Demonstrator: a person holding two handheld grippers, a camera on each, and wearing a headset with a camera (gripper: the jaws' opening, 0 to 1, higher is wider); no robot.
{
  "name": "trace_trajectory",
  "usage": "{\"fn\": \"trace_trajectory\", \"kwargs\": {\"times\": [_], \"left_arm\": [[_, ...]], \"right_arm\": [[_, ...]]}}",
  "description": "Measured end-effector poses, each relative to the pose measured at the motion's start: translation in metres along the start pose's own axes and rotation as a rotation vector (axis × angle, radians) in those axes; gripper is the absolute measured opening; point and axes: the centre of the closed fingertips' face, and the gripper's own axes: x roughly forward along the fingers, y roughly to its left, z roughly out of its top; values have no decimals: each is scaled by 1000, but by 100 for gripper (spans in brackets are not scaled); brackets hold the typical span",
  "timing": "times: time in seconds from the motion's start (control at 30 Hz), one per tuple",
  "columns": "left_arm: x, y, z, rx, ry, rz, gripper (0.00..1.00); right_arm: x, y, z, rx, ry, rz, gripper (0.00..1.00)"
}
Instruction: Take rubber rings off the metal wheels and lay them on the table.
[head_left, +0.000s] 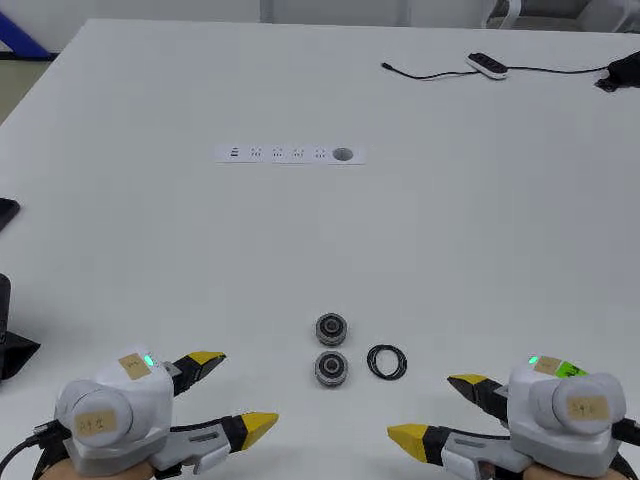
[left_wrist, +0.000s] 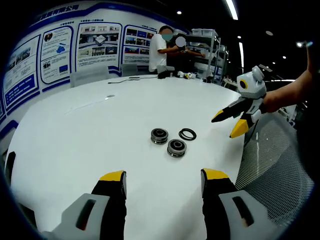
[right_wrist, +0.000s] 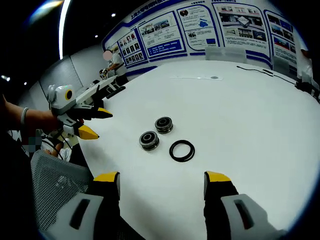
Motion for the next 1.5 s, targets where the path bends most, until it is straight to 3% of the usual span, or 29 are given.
{"fn": "trace_trajectory", "kwargs": {"times": [0.27, 0.7, 1.0, 1.23, 1.5], "left_arm": [[-8, -1, -2, -9, -11, 11, 64], [-18, -2, -11, -22, -26, 25, 72], [-19, -2, -17, -37, -31, 37, 87], [-19, -3, -16, -52, -48, 43, 98], [-19, -4, -17, -38, -56, 41, 100]], "right_arm": [[-5, 11, -7, -59, -1, 8, 78], [-12, 11, -2, -139, -35, -8, 86], [-15, 9, -9, -202, -26, -18, 94], [-14, 5, -24, -213, 9, -28, 98], [-17, 1, -22, -202, -10, -48, 99]]}}
